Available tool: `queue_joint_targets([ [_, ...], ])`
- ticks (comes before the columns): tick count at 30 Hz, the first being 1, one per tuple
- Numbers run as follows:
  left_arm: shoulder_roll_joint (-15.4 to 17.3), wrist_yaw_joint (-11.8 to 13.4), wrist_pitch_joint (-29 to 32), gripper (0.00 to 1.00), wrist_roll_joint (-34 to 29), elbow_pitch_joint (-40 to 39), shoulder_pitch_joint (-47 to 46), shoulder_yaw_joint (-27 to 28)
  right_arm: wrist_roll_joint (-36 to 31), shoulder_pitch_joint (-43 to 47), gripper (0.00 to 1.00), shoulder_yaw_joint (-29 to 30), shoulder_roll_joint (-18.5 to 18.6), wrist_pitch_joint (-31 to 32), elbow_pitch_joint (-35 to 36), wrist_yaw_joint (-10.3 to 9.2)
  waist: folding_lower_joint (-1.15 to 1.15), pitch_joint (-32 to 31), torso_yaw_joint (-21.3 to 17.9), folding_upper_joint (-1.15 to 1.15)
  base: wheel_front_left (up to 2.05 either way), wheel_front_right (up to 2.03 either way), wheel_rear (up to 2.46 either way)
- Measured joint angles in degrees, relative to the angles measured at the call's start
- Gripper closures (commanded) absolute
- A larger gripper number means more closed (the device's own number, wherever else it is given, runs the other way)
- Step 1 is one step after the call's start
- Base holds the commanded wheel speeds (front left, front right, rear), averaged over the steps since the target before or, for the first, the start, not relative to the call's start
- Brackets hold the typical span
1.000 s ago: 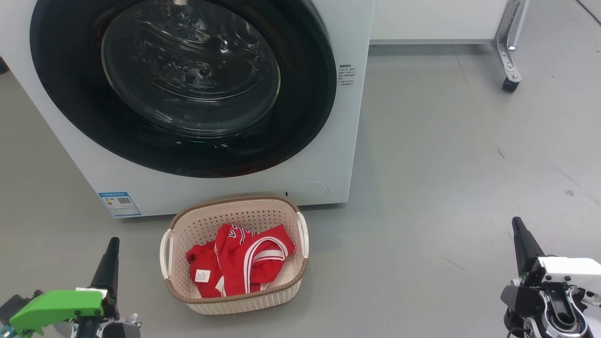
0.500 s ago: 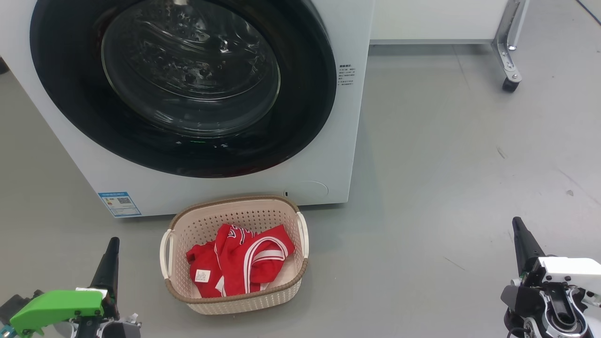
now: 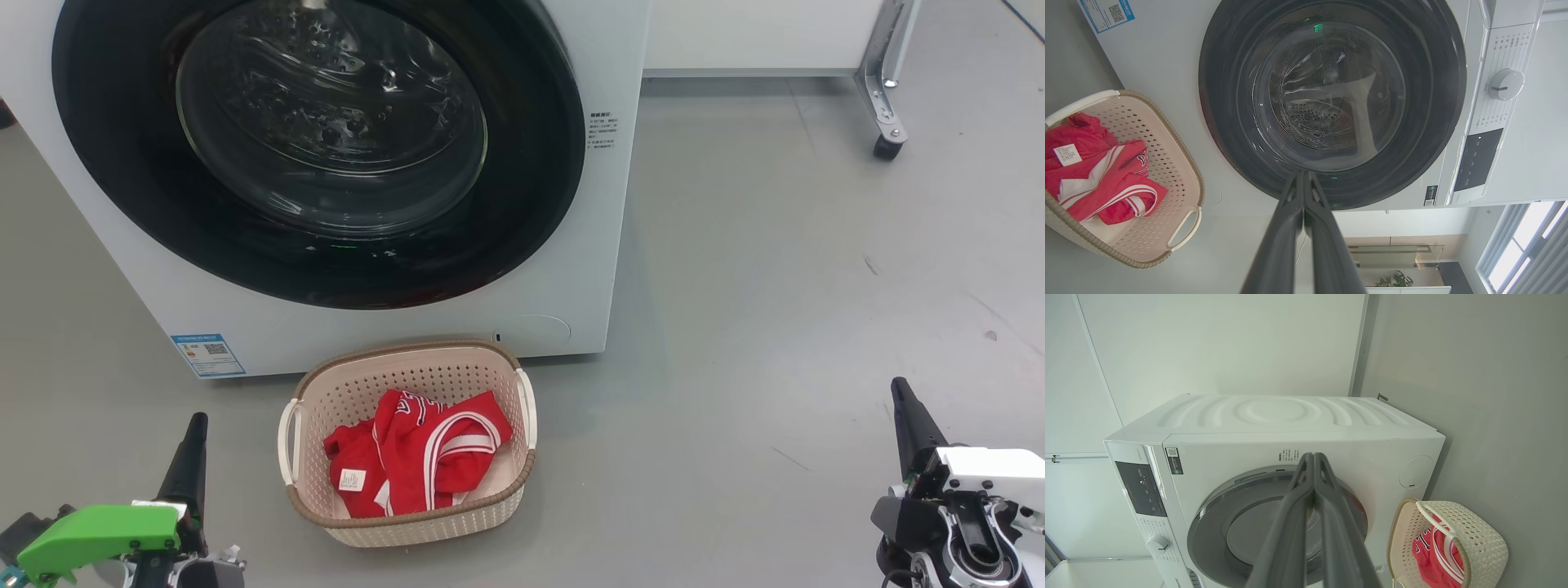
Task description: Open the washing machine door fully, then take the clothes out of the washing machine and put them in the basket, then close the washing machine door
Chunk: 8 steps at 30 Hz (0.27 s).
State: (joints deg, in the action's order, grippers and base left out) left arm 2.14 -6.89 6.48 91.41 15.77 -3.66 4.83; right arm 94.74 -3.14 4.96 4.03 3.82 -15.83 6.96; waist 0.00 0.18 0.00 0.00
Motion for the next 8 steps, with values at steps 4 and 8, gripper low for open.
queue_joint_targets([
  [4, 0.00, 0.00, 0.00, 1.00, 0.00, 0.00, 0.00, 0.00, 0.00, 0.00, 1.00, 0.03, -0.01, 0.01, 0.00, 0.00, 0.00, 0.00, 0.00, 0.00, 0.00, 0.00, 0.00],
  [8, 0.00, 0.00, 0.00, 1.00, 0.00, 0.00, 0.00, 0.00, 0.00, 0.00, 1.00, 0.04, -0.01, 0.01, 0.00, 0.00, 0.00, 0.00, 0.00, 0.00, 0.00, 0.00, 0.00],
])
